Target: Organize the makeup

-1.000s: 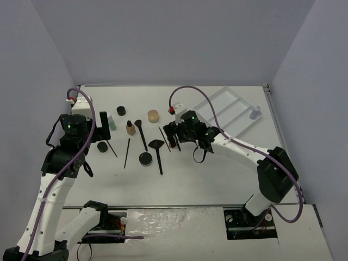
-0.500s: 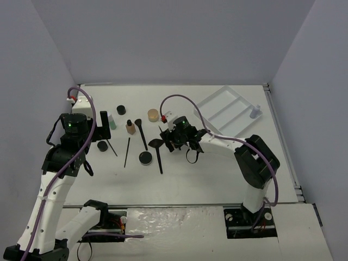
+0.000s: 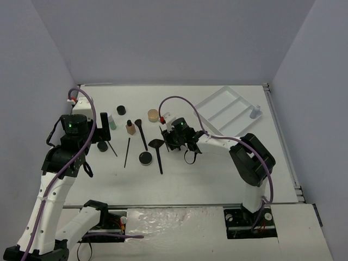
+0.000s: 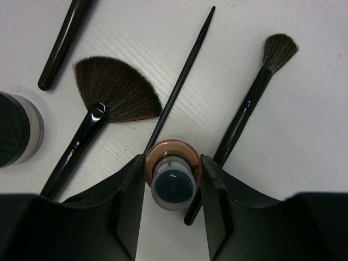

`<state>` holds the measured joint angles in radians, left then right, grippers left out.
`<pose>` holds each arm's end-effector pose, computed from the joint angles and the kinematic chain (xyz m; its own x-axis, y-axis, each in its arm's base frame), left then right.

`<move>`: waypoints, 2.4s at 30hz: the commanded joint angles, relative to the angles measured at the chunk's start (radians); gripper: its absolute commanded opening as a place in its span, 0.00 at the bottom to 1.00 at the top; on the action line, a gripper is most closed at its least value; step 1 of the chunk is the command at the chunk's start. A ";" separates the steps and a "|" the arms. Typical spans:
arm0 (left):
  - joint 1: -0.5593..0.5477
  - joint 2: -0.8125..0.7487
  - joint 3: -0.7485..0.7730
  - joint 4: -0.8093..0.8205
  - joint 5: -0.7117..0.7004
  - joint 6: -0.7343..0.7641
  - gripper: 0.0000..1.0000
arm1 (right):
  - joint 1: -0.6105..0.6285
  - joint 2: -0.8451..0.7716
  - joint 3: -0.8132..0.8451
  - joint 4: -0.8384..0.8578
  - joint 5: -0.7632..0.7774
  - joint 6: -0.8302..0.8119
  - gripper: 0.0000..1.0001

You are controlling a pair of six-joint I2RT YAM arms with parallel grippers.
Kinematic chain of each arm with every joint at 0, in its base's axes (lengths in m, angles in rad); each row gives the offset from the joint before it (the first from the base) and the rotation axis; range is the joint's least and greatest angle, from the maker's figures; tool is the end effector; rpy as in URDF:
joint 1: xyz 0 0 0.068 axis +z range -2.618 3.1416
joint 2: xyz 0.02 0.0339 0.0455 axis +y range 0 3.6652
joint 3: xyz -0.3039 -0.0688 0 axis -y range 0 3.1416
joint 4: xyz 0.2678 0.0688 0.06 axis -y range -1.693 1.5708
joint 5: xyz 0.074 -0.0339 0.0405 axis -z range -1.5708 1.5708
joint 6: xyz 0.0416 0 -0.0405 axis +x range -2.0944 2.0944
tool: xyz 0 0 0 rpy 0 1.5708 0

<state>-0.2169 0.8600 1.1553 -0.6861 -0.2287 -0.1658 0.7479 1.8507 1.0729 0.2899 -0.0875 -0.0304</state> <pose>0.1645 -0.0266 0.4355 -0.3677 -0.0836 -0.9262 -0.0566 0.9961 -0.0674 0.3192 0.3011 0.2063 -0.3212 -0.3393 -0.8842 -0.7442 0.6678 0.0141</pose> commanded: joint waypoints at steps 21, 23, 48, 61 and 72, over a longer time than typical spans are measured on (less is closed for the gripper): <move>-0.006 -0.024 0.034 0.029 0.002 -0.018 0.97 | -0.378 -0.356 0.002 -0.068 0.467 0.216 0.00; -0.006 -0.024 0.031 0.030 0.003 -0.015 0.97 | -0.430 -0.358 -0.005 -0.079 0.487 0.263 0.00; -0.006 -0.030 -0.012 0.043 0.014 -0.023 0.97 | -0.782 -0.040 0.022 0.134 0.449 0.326 0.00; -0.006 -0.010 -0.011 0.046 0.014 -0.026 0.97 | -0.806 -0.002 0.035 0.145 0.420 0.322 0.31; -0.006 0.014 -0.026 0.069 0.060 -0.058 0.97 | -0.785 -0.204 -0.010 0.014 0.429 0.384 0.85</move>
<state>-0.2169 0.8562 1.1157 -0.6920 -0.2006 -0.1945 -0.0502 1.8096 1.0630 0.3322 0.2988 0.3011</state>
